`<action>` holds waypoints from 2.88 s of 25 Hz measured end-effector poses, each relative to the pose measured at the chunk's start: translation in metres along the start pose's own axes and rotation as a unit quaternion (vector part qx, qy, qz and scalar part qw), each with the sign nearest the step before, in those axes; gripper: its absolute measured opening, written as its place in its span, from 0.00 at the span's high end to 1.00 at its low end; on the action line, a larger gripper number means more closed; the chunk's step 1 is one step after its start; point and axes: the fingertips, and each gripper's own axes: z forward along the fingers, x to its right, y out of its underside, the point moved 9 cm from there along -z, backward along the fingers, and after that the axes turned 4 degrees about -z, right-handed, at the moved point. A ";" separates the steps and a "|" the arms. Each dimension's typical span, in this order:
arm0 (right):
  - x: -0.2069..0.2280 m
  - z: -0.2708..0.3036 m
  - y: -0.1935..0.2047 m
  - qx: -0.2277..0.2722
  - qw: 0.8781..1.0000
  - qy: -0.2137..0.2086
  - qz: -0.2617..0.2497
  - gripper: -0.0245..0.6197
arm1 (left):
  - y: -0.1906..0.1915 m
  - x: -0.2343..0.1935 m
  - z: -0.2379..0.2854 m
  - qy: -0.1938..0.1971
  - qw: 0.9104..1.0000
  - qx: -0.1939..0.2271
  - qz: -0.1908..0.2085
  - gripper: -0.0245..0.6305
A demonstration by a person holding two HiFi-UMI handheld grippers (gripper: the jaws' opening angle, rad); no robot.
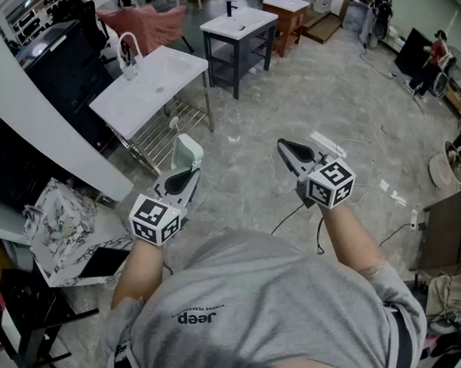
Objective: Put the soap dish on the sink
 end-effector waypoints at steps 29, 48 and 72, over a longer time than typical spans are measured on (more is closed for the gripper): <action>0.064 -0.096 0.011 0.026 0.999 -0.028 0.003 0.87 | -0.013 0.108 0.064 -0.024 1.000 0.000 0.000 0.94; 0.119 0.057 0.014 0.003 1.000 -0.020 0.003 0.87 | -0.002 -0.049 0.124 -0.001 1.000 0.003 -0.005 0.94; 0.253 0.403 -0.027 -0.006 1.000 -0.018 0.016 0.87 | -0.039 -0.404 0.241 0.018 1.000 -0.019 0.007 0.94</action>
